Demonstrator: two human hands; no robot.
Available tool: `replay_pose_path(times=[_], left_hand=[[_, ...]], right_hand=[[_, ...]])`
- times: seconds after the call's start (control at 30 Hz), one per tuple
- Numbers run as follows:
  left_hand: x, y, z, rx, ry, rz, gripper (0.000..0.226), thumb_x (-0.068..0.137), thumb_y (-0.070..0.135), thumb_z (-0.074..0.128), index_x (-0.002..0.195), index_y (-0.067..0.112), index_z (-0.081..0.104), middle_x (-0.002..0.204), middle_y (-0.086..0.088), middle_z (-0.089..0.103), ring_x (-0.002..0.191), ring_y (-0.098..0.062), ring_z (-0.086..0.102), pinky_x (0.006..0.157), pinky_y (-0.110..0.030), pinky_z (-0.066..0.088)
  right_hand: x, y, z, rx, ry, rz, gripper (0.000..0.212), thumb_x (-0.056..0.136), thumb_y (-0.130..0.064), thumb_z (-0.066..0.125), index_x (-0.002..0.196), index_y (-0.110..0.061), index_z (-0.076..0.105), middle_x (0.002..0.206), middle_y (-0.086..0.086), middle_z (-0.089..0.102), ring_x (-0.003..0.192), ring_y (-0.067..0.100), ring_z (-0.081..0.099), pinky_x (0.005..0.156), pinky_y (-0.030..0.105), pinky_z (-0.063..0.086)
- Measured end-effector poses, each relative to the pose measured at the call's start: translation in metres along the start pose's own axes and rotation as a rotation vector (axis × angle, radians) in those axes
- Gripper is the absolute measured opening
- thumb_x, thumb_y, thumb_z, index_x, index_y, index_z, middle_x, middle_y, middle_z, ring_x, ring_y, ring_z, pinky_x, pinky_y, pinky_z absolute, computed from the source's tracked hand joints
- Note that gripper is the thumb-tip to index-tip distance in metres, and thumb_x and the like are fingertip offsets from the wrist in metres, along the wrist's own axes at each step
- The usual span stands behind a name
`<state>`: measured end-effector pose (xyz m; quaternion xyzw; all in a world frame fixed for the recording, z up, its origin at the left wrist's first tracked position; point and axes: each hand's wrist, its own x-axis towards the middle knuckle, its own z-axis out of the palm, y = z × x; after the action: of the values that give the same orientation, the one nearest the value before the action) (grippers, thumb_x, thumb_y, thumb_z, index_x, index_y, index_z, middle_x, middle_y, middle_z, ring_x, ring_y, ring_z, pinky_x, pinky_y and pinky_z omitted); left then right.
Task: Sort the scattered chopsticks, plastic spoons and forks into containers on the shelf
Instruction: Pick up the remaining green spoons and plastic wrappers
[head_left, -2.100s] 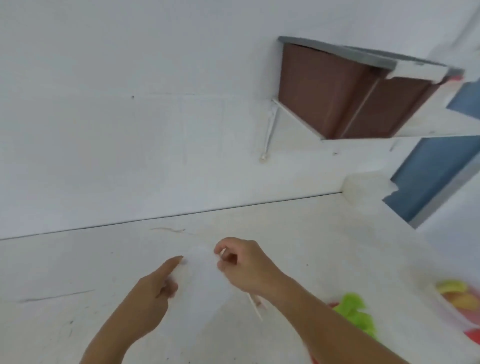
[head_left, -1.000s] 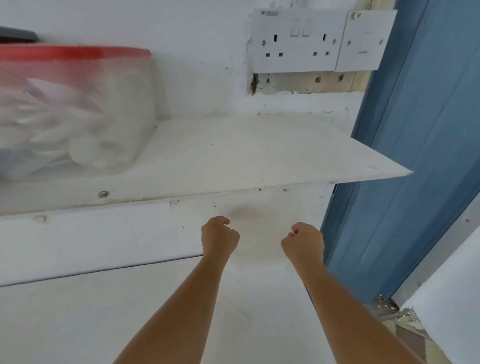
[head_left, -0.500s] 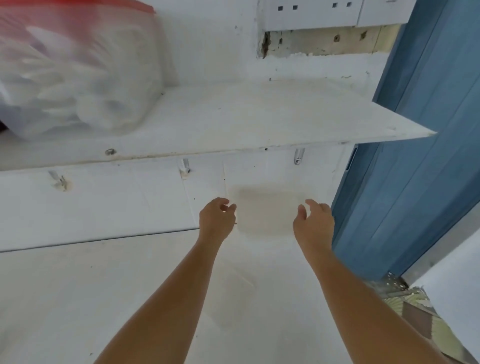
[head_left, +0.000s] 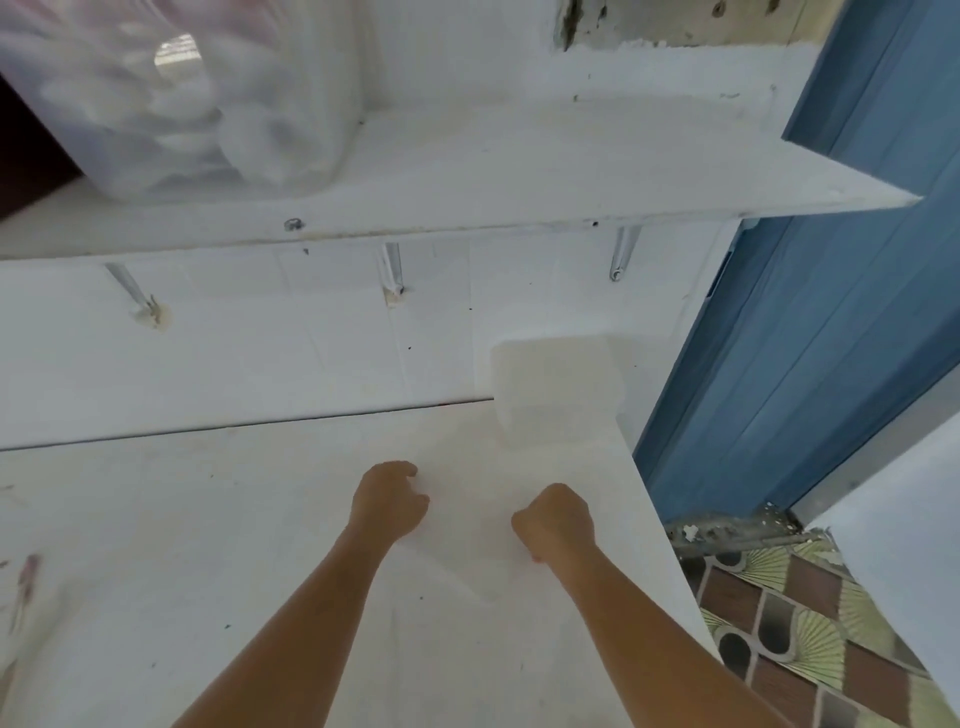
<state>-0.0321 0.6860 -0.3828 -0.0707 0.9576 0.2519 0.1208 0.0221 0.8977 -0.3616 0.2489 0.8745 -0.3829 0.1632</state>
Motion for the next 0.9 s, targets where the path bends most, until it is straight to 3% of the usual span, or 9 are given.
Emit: replay_pose_path(times=[0.07,0.13,0.3,0.4,0.47,0.6,0.77,0.83,0.9], left_hand=[[-0.015,-0.007,-0.014,-0.158,-0.056,-0.028,0.019,0.086,0.018,0.078,0.105,0.019,0.078,0.097,0.002,0.070,0.098,-0.021,0.066,0.083,-0.027,0.050],[-0.038,-0.011,-0.034,-0.344,-0.103,-0.017,0.009,0.085,0.013,0.079,0.084,0.022,0.079,0.075,0.004,0.068,0.076,-0.019,0.065,0.069,-0.032,0.053],[-0.074,0.033,-0.095,-0.695,-0.080,0.202,0.037,0.092,-0.008,0.064,0.083,0.022,0.082,0.081,0.000,0.076,0.076,-0.017,0.071,0.071,-0.028,0.054],[-0.062,0.077,-0.114,-0.592,0.179,0.429,0.024,0.093,0.005,0.072,0.091,0.026,0.082,0.092,0.018,0.077,0.085,-0.001,0.073,0.074,-0.008,0.050],[-0.039,0.098,-0.116,-0.504,0.316,0.633,0.030,0.092,-0.004,0.070,0.094,0.024,0.082,0.096,0.020,0.076,0.090,-0.002,0.072,0.075,-0.009,0.051],[0.026,0.115,-0.089,-0.270,0.447,0.807,0.048,0.085,-0.020,0.061,0.098,0.020,0.084,0.107,0.011,0.076,0.098,-0.002,0.070,0.090,-0.015,0.054],[0.054,0.105,-0.038,0.003,0.227,0.700,0.055,0.088,-0.006,0.051,0.124,0.027,0.076,0.143,0.007,0.063,0.129,-0.013,0.062,0.111,-0.032,0.048],[0.049,0.099,-0.023,0.009,0.142,0.684,0.054,0.091,0.012,0.044,0.138,0.028,0.067,0.156,0.009,0.049,0.141,-0.009,0.050,0.118,-0.030,0.041],[0.042,0.100,-0.013,-0.030,0.122,0.687,0.060,0.092,0.036,0.036,0.147,0.028,0.058,0.163,0.011,0.038,0.147,-0.005,0.039,0.120,-0.029,0.037]], right_hand=[[-0.008,0.008,-0.009,0.182,-0.046,0.050,0.012,0.083,-0.005,0.058,0.089,-0.002,0.069,0.079,0.017,0.073,0.067,0.028,0.074,0.062,0.040,0.065],[-0.025,0.015,-0.028,0.361,-0.100,0.056,0.010,0.090,-0.004,0.064,0.099,-0.006,0.068,0.086,0.016,0.075,0.070,0.023,0.072,0.061,0.035,0.064],[-0.063,0.001,-0.119,0.617,-0.079,-0.252,0.010,0.088,-0.003,0.079,0.095,-0.010,0.079,0.086,0.009,0.079,0.074,0.020,0.071,0.068,0.031,0.061],[-0.049,-0.019,-0.163,0.431,0.194,-0.552,0.010,0.091,-0.012,0.078,0.089,-0.021,0.081,0.089,-0.011,0.077,0.080,0.009,0.074,0.073,0.018,0.057],[-0.025,-0.025,-0.171,0.318,0.386,-0.750,0.018,0.091,-0.002,0.074,0.088,-0.020,0.078,0.089,-0.014,0.075,0.086,0.006,0.071,0.075,0.015,0.056],[0.045,-0.013,-0.161,0.003,0.684,-1.067,0.031,0.082,0.019,0.065,0.095,-0.007,0.075,0.098,0.000,0.073,0.091,0.014,0.071,0.079,0.032,0.062],[0.094,0.021,-0.134,-0.371,0.501,-0.964,0.055,0.083,0.018,0.061,0.125,-0.014,0.074,0.136,0.001,0.067,0.137,0.016,0.053,0.107,0.045,0.053],[0.096,0.027,-0.133,-0.376,0.355,-0.879,0.056,0.093,0.009,0.051,0.141,-0.016,0.062,0.155,-0.006,0.049,0.151,0.006,0.026,0.123,0.030,0.031],[0.095,0.030,-0.133,-0.388,0.288,-0.837,0.055,0.100,0.001,0.042,0.152,-0.016,0.048,0.163,-0.013,0.027,0.154,0.000,0.005,0.122,0.015,0.007]])
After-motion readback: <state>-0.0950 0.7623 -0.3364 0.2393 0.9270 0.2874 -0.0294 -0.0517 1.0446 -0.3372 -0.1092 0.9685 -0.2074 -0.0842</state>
